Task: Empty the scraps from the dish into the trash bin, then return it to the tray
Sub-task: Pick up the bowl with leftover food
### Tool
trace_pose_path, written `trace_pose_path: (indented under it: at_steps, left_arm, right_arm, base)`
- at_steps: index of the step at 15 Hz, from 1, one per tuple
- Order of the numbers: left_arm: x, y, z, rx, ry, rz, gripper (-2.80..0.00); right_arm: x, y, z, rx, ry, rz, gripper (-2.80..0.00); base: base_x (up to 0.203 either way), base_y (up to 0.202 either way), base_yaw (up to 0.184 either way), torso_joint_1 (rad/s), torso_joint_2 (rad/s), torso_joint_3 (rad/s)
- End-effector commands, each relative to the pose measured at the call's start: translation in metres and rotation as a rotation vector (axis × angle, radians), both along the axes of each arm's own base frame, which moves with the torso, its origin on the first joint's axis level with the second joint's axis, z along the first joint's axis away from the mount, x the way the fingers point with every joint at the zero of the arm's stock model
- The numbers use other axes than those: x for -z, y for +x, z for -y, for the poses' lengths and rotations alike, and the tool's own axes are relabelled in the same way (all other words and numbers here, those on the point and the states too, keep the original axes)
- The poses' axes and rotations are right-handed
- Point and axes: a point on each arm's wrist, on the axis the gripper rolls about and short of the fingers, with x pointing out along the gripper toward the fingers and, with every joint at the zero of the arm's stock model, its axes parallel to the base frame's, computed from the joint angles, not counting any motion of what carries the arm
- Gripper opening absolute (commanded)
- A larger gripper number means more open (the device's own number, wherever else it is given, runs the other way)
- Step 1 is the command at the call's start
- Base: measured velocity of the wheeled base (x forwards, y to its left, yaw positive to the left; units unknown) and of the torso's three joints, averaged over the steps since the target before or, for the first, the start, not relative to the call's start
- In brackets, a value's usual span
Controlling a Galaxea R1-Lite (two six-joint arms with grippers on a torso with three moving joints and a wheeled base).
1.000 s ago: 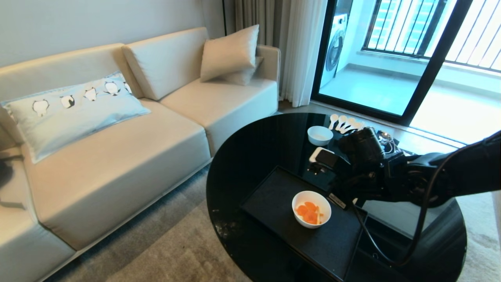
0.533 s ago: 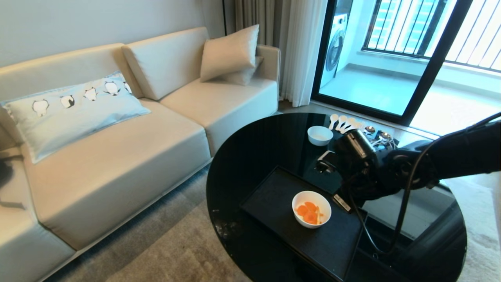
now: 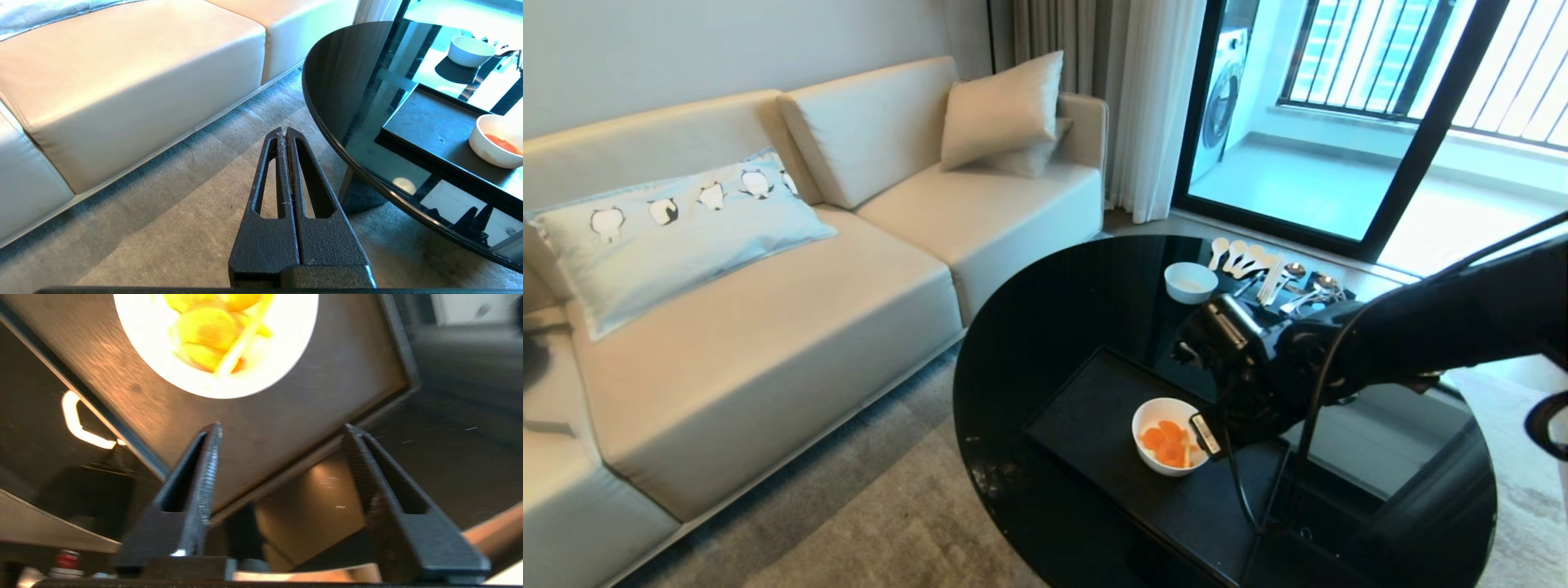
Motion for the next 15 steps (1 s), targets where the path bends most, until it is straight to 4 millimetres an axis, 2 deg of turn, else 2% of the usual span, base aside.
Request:
trace_pose_path:
  at_steps: [1,5,10,15]
  left_arm:
    - [0.000,0.000,0.000,0.000,-0.001,0.001,-2.80]
    - [0.000,0.000,0.000,0.000,-0.002,0.001,-2.80]
    - [0.000,0.000,0.000,0.000,-0.002,0.001,-2.80]
    - [0.000,0.000,0.000,0.000,-0.002,0.001,-2.80]
  right_arm:
    - [0.017,0.002,-0.013,0.033,0.014,-0.027,0.00]
    - [0.027,0.011,-0.034,0.134,0.088,-0.019,0.00]
    - [0.030,0.014,-0.032,0.192,0.113,-0.021,0.00]
    - [0.025,0.036,-0.024,0.274,0.162,0.023,0.00]
  base:
    - [0.000,0.000,0.000,0.000,0.00,0.000]
    - [0.000,0.000,0.000,0.000,0.00,0.000]
    - [0.000,0.000,0.000,0.000,0.00,0.000]
    - [0.000,0.000,0.000,0.000,0.00,0.000]
